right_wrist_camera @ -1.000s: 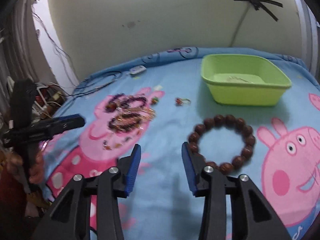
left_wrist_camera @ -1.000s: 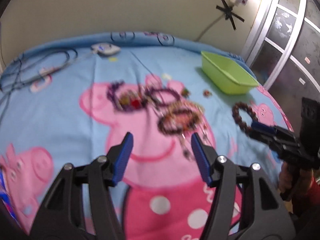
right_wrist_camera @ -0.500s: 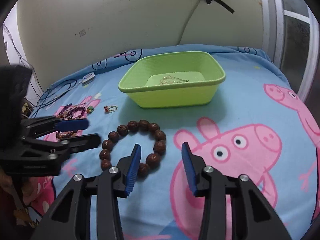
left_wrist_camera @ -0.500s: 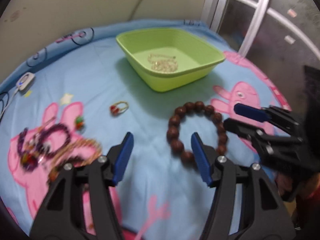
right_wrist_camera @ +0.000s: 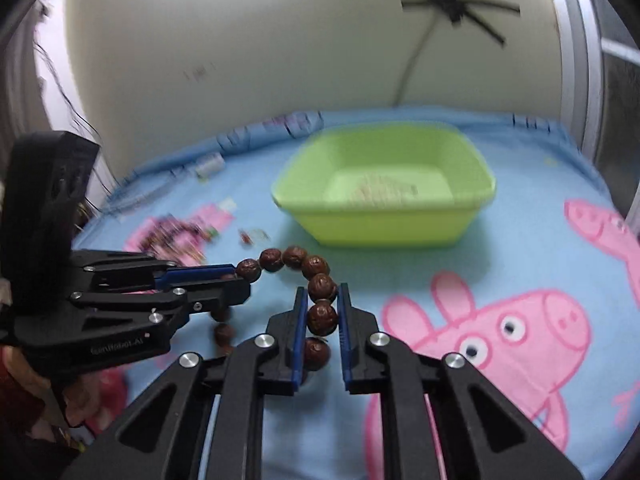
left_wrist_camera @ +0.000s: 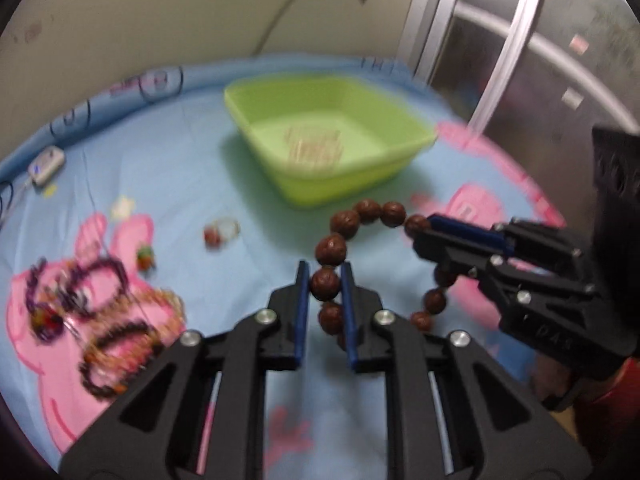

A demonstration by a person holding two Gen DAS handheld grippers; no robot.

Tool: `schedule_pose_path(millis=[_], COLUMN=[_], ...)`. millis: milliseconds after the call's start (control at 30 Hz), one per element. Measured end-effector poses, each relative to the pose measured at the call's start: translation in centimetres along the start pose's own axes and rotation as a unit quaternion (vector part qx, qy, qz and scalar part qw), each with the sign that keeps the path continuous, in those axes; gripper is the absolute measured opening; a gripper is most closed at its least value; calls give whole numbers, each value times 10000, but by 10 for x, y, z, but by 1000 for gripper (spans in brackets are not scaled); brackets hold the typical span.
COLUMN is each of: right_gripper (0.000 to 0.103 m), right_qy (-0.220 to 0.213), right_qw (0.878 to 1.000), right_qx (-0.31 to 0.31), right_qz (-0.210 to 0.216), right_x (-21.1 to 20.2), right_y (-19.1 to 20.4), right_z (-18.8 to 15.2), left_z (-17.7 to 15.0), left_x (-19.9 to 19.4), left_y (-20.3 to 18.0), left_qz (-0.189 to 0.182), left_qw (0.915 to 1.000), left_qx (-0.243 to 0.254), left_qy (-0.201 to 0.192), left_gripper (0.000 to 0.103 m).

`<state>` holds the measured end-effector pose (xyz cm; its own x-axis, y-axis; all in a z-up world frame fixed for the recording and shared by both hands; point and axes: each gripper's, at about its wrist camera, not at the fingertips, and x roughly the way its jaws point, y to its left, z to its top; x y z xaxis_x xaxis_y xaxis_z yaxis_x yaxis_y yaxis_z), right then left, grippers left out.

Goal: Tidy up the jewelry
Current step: 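Grasp the brown bracelet with the right tool while the left tool also grips it, carry into basin, then move both tools back to the jewelry pile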

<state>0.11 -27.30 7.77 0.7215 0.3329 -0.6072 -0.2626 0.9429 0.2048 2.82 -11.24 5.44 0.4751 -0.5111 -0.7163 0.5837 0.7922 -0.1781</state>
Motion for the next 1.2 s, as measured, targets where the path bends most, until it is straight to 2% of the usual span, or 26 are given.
schedule_pose_path(millis=[133,200,300,367,467,533,600,633,667,700,733,767,800,867,933,967,1033,1133,1200], right_gripper=[0,0,0,0,0,0,0,8,22,62,86,86,86,79,49,43,22,5,4], right_qy=[-521,-616,-518,-360,-376,-708,-1096,-1382,-1612,-1839,-2066,-2116,-1897,-1582,-1078,-837,-145,538,777], right_qw=[9986,9979,9974,9970,9953,9937,9905,9870,9832,9790,9758,9762,9818,9870,9926,9942,9966,9949,9932], right_qx=[-76,21,278,380,528,526,435,365,311,284,252,171,-32,-250,-521,-611,-676,-450,-449], right_qz=[-101,-211,-412,-576,-717,-698,-707,-736,-795,-827,-678,-451,-94,148,219,276,448,718,740], right_x=[-4,10,42,62,71,54,30,14,2,-11,-24,-29,-29,-20,1,11,43,73,86], right_y=[-6,-19,-45,-58,-70,-64,-51,-41,-30,-17,-5,3,15,35,55,61,70,73,84], right_z=[46,67,88,92,90,90,89,87,84,78,71,66,63,55,42,37,25,15,13], left_z=[52,88,125,138,144,146,145,137,132,120,112,96,85,54,20,1,-27,-59,-72], left_x=[-16,-2,35,64,81,69,31,10,-9,-41,-58,-84,-99,-124,-139,-142,-144,-133,-126], left_y=[-5,1,15,21,27,34,47,55,63,78,87,104,115,144,170,181,188,195,201], left_qz=[63,153,186,489,629,627,634,693,746,939,1120,1418,1579,1808,1902,1922,2034,2116,1948], left_qw=[9985,9975,9979,9974,9970,9966,9940,9920,9900,9850,9814,9757,9736,9714,9696,9690,9672,9675,9702], left_qx=[281,332,276,237,190,134,126,151,158,119,75,-18,-92,-396,-854,-1043,-1169,-1207,-1330], left_qy=[-475,-599,-547,-478,-415,-508,-885,-1044,-1190,-1446,-1558,-1671,-1648,-1486,-1279,-1148,-977,-678,-555], left_gripper=[14,14,15,16,17,17,18,24,30,45,53,54,54,54,54,54,54,54,54])
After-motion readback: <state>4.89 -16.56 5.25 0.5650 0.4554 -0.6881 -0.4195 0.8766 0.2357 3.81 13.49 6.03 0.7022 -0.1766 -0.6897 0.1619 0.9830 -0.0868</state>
